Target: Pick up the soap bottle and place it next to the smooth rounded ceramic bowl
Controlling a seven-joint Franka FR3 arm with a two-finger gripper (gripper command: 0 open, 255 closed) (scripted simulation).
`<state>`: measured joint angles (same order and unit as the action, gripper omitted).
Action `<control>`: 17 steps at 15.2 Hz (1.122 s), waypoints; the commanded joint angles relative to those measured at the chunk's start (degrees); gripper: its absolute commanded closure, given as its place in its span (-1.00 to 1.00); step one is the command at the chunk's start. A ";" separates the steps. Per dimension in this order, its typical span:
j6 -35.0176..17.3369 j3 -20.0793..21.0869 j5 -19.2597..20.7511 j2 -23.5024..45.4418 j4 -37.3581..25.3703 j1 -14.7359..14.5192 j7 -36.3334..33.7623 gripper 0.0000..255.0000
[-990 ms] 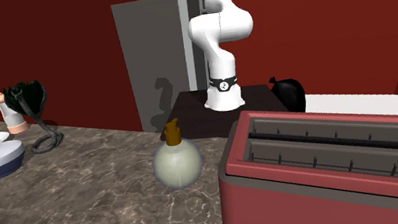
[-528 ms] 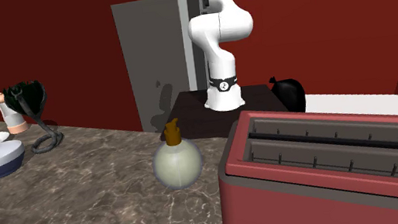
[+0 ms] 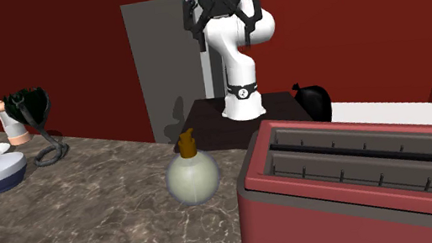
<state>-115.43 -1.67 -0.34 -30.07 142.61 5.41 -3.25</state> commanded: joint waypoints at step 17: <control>-23.69 -5.99 1.51 29.97 -3.42 4.61 5.28 -1.00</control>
<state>-138.34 -7.58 1.25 -0.79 139.12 9.95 1.88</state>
